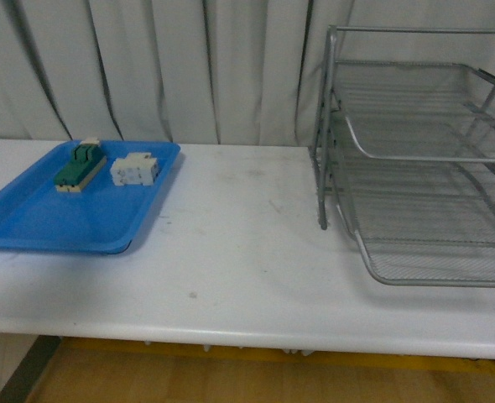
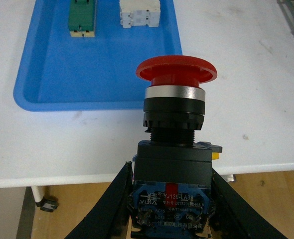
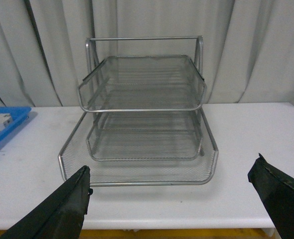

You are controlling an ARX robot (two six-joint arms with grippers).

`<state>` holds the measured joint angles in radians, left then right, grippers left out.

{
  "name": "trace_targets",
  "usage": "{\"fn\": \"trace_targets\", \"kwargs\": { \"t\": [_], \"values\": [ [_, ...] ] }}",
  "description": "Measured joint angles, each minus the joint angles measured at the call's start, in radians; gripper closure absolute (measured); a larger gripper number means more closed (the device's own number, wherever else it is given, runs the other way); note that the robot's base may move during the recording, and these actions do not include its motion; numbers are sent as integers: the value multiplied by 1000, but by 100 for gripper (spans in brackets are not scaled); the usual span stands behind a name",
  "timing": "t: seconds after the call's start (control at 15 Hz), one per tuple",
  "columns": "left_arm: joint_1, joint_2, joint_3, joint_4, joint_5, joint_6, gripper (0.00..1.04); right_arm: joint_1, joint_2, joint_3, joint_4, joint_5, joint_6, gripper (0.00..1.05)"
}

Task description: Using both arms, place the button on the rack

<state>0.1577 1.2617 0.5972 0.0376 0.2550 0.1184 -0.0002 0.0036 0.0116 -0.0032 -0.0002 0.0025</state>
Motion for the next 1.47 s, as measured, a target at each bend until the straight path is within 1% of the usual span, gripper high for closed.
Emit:
{"fn": "trace_targets", "kwargs": {
  "t": [0.53, 0.73, 0.8, 0.93, 1.07, 1.13, 1.2, 1.27, 1.33, 1.47],
  "values": [
    [-1, 10, -21, 15, 4, 3, 69, 0, 0, 0, -1, 0, 0, 7],
    [-31, 8, -26, 21, 3, -6, 69, 0, 0, 0, 2, 0, 0, 7],
    [-70, 18, -28, 41, -3, -14, 69, 0, 0, 0, -3, 3, 0, 7],
    [-187, 89, 2, 75, -28, -40, 69, 0, 0, 0, 0, 2, 0, 7],
    [-323, 203, 110, 124, -79, -92, 69, 0, 0, 0, 0, 2, 0, 7],
    [-423, 278, 191, 135, -106, -124, 69, 0, 0, 0, 0, 2, 0, 7],
    [-506, 354, 256, 125, -121, -139, 69, 0, 0, 0, 0, 2, 0, 7],
    [-568, 435, 317, 103, -129, -144, 69, 0, 0, 0, 0, 2, 0, 7],
    [-593, 505, 371, 77, -140, -145, 69, 0, 0, 0, 0, 2, 0, 7],
    [-575, 587, 455, 36, -166, -146, 69, 0, 0, 0, 0, 2, 0, 7]
  ]
}}
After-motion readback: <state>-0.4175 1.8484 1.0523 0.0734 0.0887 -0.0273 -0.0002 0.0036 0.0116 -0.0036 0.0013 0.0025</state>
